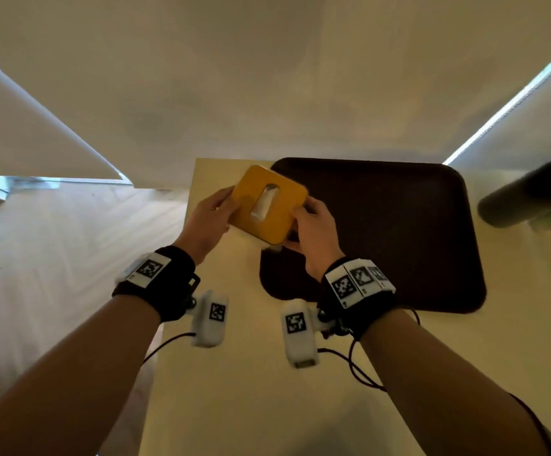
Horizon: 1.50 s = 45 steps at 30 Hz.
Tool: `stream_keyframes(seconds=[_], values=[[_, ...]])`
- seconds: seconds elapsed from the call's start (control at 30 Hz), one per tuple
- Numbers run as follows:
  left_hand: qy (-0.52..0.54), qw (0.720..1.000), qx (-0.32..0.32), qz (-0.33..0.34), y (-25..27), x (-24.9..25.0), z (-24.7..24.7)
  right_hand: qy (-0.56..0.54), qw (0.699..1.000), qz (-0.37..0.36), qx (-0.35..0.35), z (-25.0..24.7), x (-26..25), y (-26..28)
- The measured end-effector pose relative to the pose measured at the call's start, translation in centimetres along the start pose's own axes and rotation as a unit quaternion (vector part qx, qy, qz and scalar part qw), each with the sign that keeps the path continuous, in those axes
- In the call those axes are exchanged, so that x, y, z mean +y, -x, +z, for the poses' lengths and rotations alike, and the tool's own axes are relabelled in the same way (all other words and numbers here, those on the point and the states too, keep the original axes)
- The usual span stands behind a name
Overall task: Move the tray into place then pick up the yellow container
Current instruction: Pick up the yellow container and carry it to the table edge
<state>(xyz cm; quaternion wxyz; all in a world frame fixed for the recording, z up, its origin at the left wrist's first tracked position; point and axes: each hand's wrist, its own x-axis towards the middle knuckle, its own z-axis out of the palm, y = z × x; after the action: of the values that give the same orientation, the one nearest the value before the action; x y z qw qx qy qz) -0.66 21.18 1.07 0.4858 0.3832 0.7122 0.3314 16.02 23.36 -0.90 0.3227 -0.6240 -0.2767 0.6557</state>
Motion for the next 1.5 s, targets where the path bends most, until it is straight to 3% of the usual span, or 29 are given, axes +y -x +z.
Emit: stream_keyframes(seconds=[0.17,0.43,0.73,0.9,1.1,1.5], values=[[0.013,1.0,0.001,-0.006,-5.3,-0.4,-5.0,0.042,0.999,-0.009,0.03,7.2,-0.7,-4.0],[0.028,0.999,-0.024,-0.015,-11.5,-1.6,-8.3,0.069,0.996,0.005,0.05,12.1,-1.5,-8.5],[0.0,1.0,-0.024,-0.002,-13.7,-2.7,-8.9,0.078,0.994,-0.015,0.077,13.3,-1.4,-9.2],[-0.071,0.992,0.088,0.058,-14.7,-2.9,-10.1,0.063,0.984,-0.061,0.153,12.9,-0.8,-8.2],[-0.091,0.989,0.076,0.085,-14.8,-2.2,-10.1,0.049,0.987,-0.084,0.131,13.5,0.7,-7.5],[-0.057,0.994,0.064,0.061,-14.1,-3.6,-11.4,0.131,0.98,-0.118,0.097,13.3,-1.6,-8.7]])
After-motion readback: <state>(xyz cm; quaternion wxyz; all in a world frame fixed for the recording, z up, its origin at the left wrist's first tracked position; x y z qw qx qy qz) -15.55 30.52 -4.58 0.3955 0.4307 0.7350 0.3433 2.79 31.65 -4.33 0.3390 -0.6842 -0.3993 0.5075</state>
